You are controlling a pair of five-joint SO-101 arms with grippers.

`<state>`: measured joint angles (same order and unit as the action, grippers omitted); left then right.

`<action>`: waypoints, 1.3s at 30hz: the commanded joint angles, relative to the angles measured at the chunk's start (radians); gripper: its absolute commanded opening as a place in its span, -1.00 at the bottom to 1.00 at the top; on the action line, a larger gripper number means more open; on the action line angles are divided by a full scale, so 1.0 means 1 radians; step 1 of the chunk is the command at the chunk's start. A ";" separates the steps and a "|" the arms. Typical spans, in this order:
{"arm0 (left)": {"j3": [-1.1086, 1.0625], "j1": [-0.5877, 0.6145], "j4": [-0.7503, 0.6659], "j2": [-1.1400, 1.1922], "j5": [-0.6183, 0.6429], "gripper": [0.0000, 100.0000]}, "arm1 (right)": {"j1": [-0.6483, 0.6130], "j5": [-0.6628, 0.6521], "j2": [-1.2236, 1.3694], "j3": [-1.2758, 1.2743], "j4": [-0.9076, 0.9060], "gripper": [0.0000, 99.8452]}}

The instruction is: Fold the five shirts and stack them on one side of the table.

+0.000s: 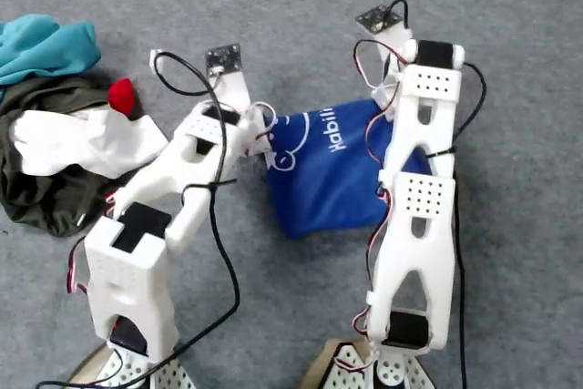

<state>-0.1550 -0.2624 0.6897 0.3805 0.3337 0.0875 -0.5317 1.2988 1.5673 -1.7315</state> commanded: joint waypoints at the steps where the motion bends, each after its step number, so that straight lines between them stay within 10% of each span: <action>1: 0.121 0.021 0.097 -0.022 0.002 -0.96 | 0.002 -0.029 -0.002 0.107 -0.057 -0.99; 9: 0.341 -0.041 0.402 -0.174 0.005 -0.96 | -0.001 -0.028 -0.206 -0.015 -0.057 -0.99; 22: 0.173 -0.040 0.066 0.088 0.002 -0.96 | -0.021 -0.031 -0.191 -0.259 0.095 -0.99; 39: 0.344 -0.020 0.278 0.071 0.000 -0.96 | 0.039 -0.026 -0.091 0.053 -0.054 -0.99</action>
<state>0.1366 -0.2885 0.9275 0.5340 0.3337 0.1013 -0.5547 1.2329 1.4615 -1.7315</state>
